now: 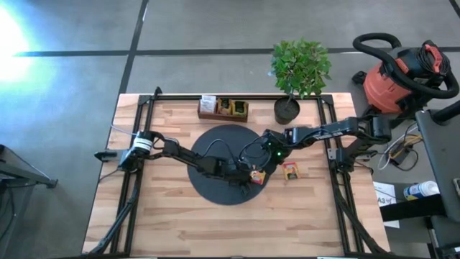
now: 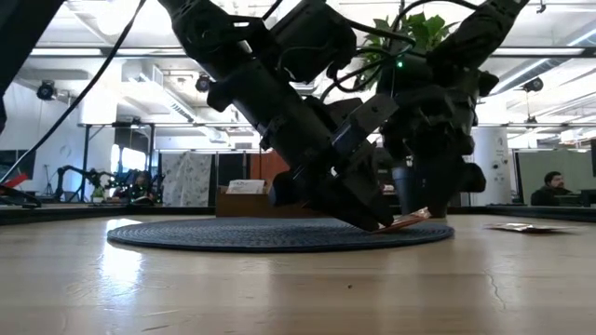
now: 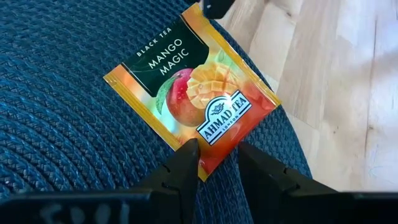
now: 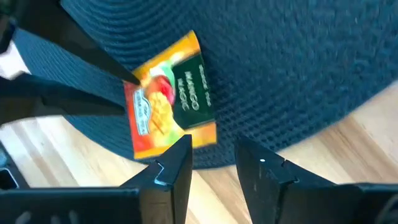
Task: Pick & Place Tea
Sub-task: Put the orange tea bag into the middle section of the brown wooden organizer
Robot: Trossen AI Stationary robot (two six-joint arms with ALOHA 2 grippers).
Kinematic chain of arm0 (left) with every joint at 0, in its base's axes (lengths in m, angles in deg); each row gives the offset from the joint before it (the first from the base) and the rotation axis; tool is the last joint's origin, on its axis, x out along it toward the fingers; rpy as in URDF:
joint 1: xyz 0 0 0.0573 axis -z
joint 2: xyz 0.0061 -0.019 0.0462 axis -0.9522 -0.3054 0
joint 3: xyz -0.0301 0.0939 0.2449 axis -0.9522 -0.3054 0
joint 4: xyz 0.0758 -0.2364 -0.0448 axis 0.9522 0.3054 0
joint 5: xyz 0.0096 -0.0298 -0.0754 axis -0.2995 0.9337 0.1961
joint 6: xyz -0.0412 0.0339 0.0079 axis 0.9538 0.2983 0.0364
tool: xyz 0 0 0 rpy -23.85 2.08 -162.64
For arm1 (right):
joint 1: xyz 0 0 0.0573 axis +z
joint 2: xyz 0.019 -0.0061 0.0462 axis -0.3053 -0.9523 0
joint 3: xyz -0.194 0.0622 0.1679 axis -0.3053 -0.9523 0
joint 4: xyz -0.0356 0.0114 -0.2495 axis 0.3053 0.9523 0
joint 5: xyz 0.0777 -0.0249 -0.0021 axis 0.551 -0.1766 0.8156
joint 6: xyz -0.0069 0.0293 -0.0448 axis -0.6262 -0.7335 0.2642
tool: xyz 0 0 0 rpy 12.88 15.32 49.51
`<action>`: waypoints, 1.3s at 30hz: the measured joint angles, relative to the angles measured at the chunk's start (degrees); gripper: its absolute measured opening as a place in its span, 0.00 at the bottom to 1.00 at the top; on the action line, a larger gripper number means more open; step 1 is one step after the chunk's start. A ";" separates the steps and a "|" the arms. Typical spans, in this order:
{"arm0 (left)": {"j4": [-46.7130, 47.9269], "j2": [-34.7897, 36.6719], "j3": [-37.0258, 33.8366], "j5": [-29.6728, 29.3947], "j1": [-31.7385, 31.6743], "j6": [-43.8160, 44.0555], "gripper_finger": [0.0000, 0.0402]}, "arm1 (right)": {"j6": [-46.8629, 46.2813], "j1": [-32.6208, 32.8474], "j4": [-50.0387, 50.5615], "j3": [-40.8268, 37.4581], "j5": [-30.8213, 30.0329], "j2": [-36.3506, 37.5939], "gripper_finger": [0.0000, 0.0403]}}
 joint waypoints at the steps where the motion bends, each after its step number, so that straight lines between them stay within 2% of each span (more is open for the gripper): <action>1: 0.01 0.00 -0.02 -0.01 0.00 0.02 0.29 | -0.26 0.00 -0.67 0.00 -0.13 -0.14 0.29; 14: -0.51 -0.09 -0.22 -1.08 -0.17 0.32 0.29 | -2.39 0.00 -4.79 -0.21 1.51 -2.11 0.29; 18: -0.78 -0.12 -0.26 -1.23 -0.24 0.32 0.29 | -2.99 0.02 -6.72 -0.20 3.86 -3.98 0.29; 23: -1.61 -0.15 -0.30 -1.64 -0.24 0.32 0.29 | -4.12 -0.02 -8.92 -0.20 3.09 -4.52 0.23; 32: -2.44 -0.24 -0.32 -2.51 -0.26 0.30 0.29 | -3.78 -0.02 -8.70 -0.17 -0.77 -2.95 0.04; 39: -0.52 2.88 -0.54 -4.49 -0.24 0.94 0.29 | 1.61 0.11 -8.68 -0.17 -4.16 -0.12 0.02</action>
